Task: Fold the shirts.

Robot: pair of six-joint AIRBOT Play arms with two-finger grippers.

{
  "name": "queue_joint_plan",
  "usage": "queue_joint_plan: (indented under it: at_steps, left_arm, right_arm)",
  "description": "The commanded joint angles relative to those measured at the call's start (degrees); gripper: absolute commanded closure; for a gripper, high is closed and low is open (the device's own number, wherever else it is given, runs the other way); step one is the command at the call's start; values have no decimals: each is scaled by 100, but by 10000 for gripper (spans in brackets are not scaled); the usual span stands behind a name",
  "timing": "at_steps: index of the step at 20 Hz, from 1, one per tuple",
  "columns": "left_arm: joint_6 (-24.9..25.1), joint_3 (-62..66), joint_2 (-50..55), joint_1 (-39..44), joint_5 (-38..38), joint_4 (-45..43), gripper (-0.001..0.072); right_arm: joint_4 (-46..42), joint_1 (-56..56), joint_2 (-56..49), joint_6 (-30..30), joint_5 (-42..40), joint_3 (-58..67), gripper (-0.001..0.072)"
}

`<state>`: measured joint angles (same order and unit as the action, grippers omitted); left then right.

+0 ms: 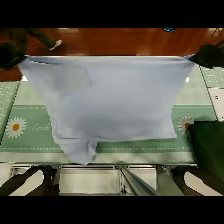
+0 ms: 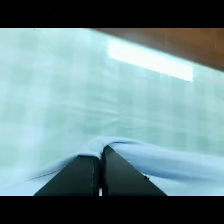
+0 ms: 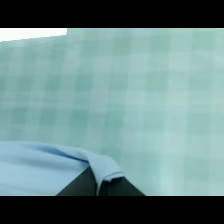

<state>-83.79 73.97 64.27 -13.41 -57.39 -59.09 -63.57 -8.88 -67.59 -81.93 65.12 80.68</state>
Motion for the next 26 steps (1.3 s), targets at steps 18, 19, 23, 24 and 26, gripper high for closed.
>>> queue_joint_plan:
  at_steps: [18,19,23,24,26]
  left_arm:
    - [-70,1875,3622,577,-1794,-647,691]
    - [-66,1683,3622,597,-1812,-675,691]
    - [-68,955,3624,726,-1449,-649,691]
    - [-68,872,3633,756,-1399,-649,691]
    - [-68,855,3663,787,-1423,-649,691]
  right_arm:
    - [-308,52,-3768,-284,682,2214,690]
    - [-306,52,-3794,-245,765,2155,690]
    - [-299,50,-3880,-245,815,1600,690]
    - [-302,48,-3886,-243,787,1458,690]
    - [-302,50,-3906,-249,713,1287,690]
